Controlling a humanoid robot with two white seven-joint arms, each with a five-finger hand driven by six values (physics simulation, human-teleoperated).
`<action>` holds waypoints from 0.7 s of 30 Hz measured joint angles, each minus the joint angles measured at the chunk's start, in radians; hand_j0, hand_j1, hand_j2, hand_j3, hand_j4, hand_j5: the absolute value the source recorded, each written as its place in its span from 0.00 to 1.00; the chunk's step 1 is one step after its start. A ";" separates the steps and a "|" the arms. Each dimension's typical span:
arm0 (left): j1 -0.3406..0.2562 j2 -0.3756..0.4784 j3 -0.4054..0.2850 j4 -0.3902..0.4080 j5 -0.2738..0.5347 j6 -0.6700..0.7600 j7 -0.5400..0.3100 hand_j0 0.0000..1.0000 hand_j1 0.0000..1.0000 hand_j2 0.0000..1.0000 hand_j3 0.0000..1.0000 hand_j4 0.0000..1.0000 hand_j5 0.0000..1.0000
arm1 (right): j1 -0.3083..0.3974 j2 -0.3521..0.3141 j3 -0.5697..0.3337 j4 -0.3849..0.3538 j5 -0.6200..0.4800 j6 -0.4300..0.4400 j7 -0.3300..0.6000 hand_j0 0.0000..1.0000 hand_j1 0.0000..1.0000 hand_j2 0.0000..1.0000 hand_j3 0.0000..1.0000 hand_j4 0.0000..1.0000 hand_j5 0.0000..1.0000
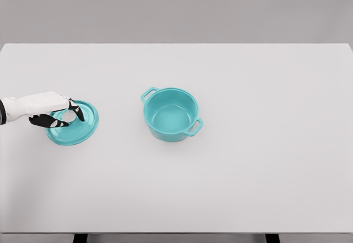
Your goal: Cover the pot with left arm
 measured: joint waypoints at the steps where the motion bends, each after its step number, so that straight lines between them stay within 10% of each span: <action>1: 0.002 0.001 0.000 0.000 0.002 0.001 0.001 0.54 0.54 0.54 0.54 0.54 0.54 | 0.000 0.000 0.000 0.000 0.000 0.000 0.000 1.00 1.00 1.00 1.00 1.00 1.00; 21: -0.044 0.011 0.002 -0.174 -0.016 -0.022 -0.013 0.54 0.54 0.54 0.54 0.54 0.54 | 0.000 0.000 0.000 0.000 0.000 0.000 0.000 1.00 1.00 1.00 1.00 1.00 1.00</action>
